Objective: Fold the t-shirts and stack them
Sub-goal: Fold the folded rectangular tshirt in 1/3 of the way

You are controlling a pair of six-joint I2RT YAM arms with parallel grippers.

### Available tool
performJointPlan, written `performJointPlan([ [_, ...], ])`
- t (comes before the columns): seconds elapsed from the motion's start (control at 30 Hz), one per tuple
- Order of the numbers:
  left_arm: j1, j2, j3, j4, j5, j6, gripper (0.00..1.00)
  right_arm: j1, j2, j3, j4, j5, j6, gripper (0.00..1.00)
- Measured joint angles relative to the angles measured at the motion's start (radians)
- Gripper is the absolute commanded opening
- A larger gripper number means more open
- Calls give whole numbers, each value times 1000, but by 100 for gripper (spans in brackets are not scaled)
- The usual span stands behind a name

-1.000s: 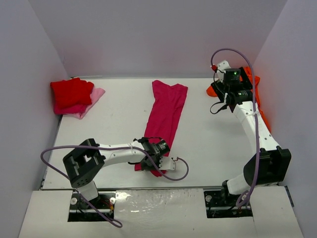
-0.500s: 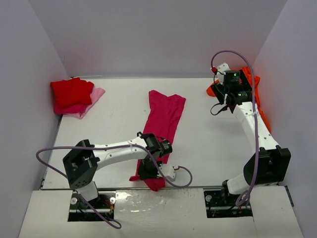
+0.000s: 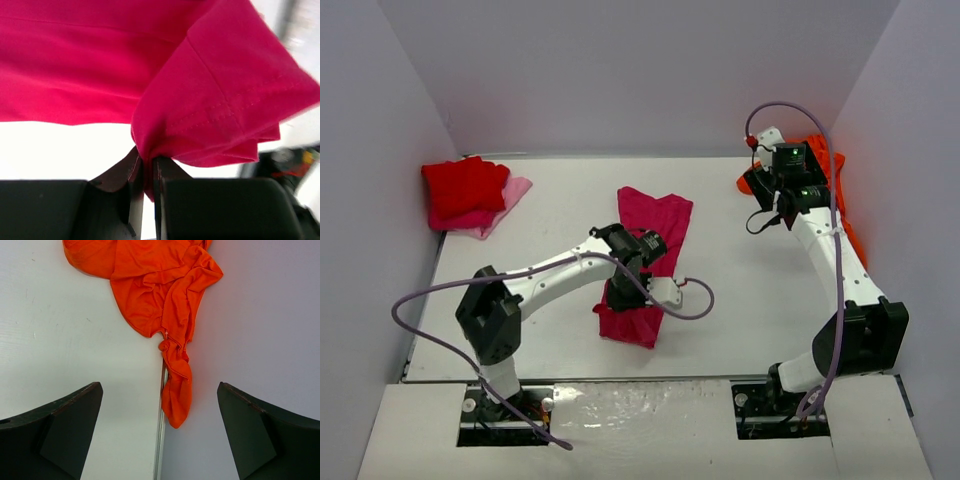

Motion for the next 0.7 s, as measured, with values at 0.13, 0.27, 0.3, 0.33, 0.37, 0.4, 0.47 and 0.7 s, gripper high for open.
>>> performJointPlan([
  [0.13, 46, 101, 91, 55, -40, 32, 0, 0, -22, -1, -4, -17, 14, 94],
  [0.27, 66, 215, 204, 57, -53, 61, 0, 0, -33, -4, -14, -78, 42, 92],
  [0.3, 71, 240, 228, 61, -54, 66, 0, 0, -33, -9, -15, -94, 50, 92],
  [0.33, 76, 263, 248, 65, -55, 70, 0, 0, -33, -16, -18, -108, 56, 92],
  [0.37, 82, 284, 265, 70, -56, 73, 0, 0, -33, -24, -22, -120, 63, 92],
  [0.4, 89, 301, 276, 78, -57, 76, 0, 0, -32, -32, -26, -130, 67, 91],
  [0.47, 100, 323, 282, 90, -57, 80, 0, 1, -27, -43, -35, -146, 72, 91],
  [0.7, 133, 377, 339, 85, -61, 89, 0, 1, 0, -56, -48, -175, 76, 91],
])
